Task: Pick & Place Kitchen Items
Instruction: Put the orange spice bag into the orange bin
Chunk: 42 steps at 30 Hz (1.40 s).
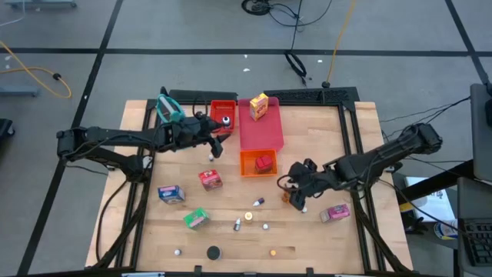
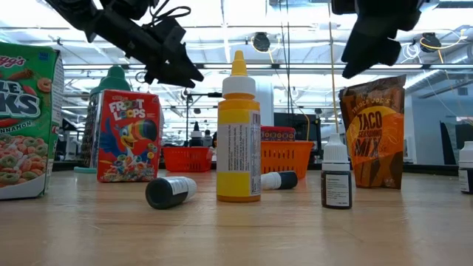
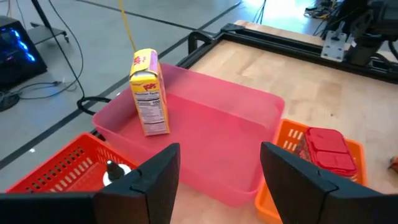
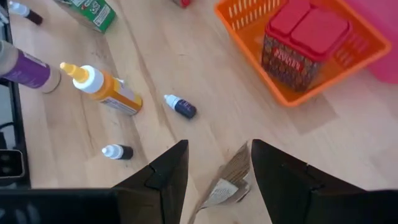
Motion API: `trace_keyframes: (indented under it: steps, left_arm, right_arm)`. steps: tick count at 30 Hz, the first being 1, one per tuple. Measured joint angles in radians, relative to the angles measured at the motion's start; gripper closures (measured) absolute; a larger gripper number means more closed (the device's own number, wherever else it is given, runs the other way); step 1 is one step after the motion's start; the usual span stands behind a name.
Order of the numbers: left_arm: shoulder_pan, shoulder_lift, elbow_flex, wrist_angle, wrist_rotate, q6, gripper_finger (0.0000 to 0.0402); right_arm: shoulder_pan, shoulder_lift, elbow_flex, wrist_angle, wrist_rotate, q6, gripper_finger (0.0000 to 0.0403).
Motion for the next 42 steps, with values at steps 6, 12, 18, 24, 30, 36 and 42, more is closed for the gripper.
trace_keyframes:
  steps: [6, 12, 18, 24, 30, 36, 42]
  left_arm:
    - [-0.019, 0.000, 0.000, 0.000, 0.000, -0.005, 0.0176]
    - [-0.029, 0.000, 0.000, -0.009, 0.000, -0.007, 0.0176]
    - [-0.030, 0.000, 0.000, -0.023, 0.000, -0.008, 0.0176]
    - [-0.029, 0.000, 0.000, -0.023, 0.000, -0.009, 0.0176]
    - [-0.029, 0.000, 0.000, -0.022, 0.000, -0.008, 0.0176]
    - [-0.029, 0.000, 0.000, -0.022, 0.000, -0.008, 0.0176]
    - [-0.029, 0.000, 0.000, -0.022, 0.000, -0.008, 0.0176]
  right_arm:
    - [0.006, 0.016, 0.000, -0.051, 0.000, 0.079, 0.0234]
    - [0.016, 0.017, -0.001, -0.076, 0.002, 0.134, 0.0234]
    - [0.038, 0.034, -0.045, -0.033, 0.000, 0.198, 0.0234]
    - [0.037, 0.036, -0.104, 0.041, -0.005, 0.227, 0.0243]
    - [0.038, 0.036, -0.134, 0.048, -0.006, 0.253, 0.0325]
    - [0.035, 0.035, -0.134, 0.078, -0.006, 0.182, 0.0395]
    - [0.025, 0.028, -0.118, 0.083, -0.003, 0.129, 0.0402]
